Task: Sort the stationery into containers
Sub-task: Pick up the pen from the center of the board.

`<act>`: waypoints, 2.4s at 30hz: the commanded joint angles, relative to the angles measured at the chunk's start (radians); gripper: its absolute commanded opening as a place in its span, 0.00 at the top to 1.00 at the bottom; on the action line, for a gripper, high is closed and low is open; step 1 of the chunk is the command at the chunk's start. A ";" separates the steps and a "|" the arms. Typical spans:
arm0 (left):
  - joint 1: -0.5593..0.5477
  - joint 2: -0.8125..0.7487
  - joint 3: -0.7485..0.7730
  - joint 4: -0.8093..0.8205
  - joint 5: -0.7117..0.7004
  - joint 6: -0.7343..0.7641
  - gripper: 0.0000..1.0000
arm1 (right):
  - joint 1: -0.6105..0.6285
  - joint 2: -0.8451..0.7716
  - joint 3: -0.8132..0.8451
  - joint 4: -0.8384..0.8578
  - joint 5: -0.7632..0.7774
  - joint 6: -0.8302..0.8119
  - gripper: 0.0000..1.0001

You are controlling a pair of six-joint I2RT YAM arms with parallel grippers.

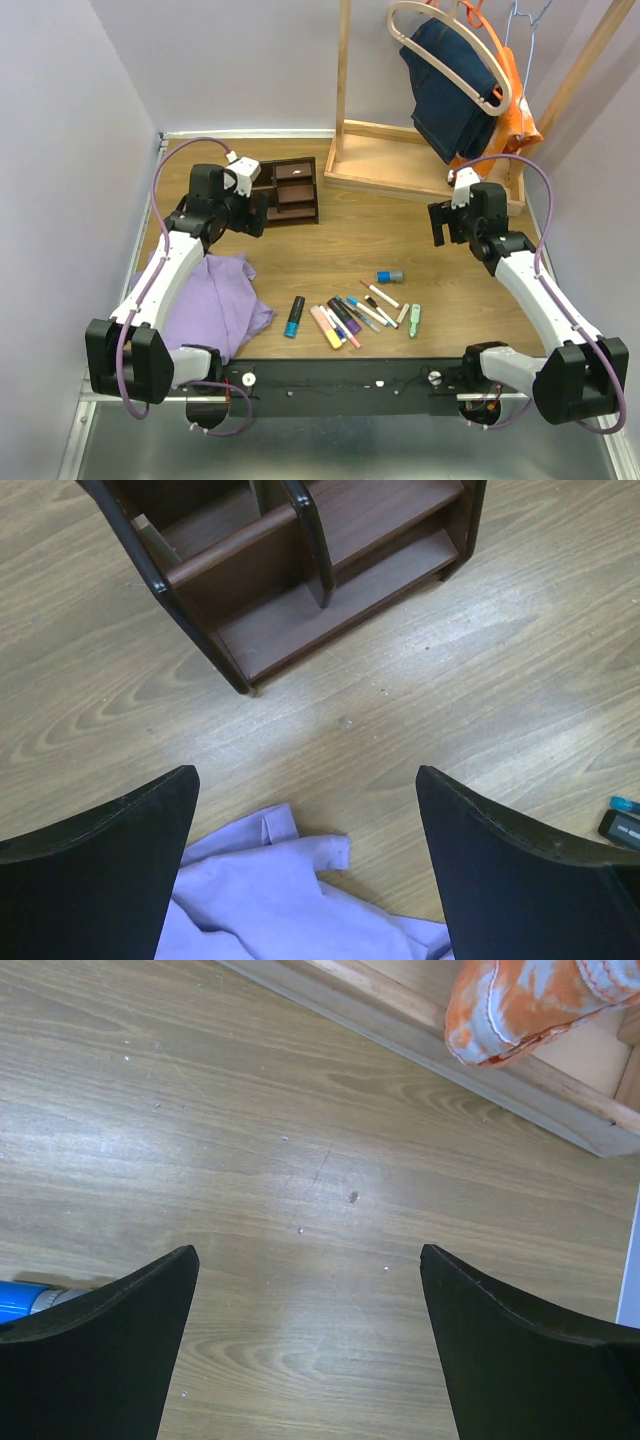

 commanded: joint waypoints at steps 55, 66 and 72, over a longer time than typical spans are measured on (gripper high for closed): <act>0.434 -0.067 0.056 -0.205 0.228 -0.087 0.01 | 0.677 0.928 0.912 -0.565 -0.546 -1.046 0.13; 0.480 -0.047 0.077 -0.227 0.220 -0.170 0.01 | 0.830 0.939 0.866 -0.568 -0.540 -1.288 0.17; 0.482 -0.067 0.090 -0.244 0.207 -0.142 0.01 | 0.885 0.993 0.930 -0.633 -0.523 -1.313 0.27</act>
